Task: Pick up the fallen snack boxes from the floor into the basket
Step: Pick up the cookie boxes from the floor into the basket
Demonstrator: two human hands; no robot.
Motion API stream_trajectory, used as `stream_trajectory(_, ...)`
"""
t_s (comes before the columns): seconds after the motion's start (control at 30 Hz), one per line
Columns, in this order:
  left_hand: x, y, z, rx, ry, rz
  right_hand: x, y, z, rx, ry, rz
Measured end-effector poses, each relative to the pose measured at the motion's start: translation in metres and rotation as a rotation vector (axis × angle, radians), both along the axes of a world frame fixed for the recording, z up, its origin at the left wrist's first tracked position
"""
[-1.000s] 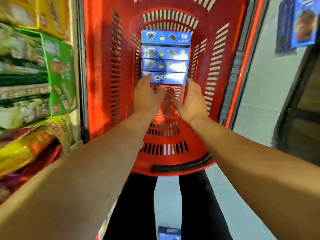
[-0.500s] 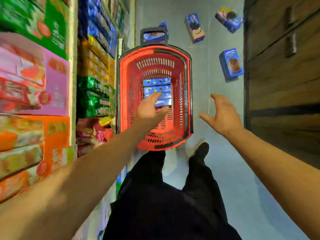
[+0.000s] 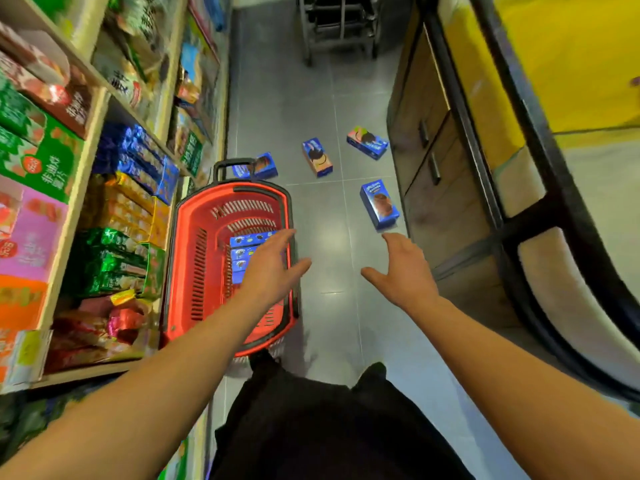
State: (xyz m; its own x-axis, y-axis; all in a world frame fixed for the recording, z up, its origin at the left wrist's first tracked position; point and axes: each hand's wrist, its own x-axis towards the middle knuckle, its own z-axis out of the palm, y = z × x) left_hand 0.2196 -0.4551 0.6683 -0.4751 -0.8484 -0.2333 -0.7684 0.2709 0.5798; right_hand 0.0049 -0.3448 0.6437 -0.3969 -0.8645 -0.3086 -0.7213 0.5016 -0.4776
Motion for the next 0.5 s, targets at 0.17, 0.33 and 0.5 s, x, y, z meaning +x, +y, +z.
stream_trajectory(0.17, -0.061, 0.001, 0.007, -0.014, 0.006, 0.007, -0.062, 0.005, 0.007, -0.018, 0.013, -0.055)
stream_trajectory(0.33, -0.109, -0.026, 0.005, 0.004, 0.012, 0.040, -0.104, -0.020, 0.004, 0.002, 0.012, -0.046)
stream_trajectory(0.5, -0.152, -0.085, -0.008, 0.038, 0.015, 0.006, -0.145, -0.077, -0.005, 0.060, 0.061, -0.034)
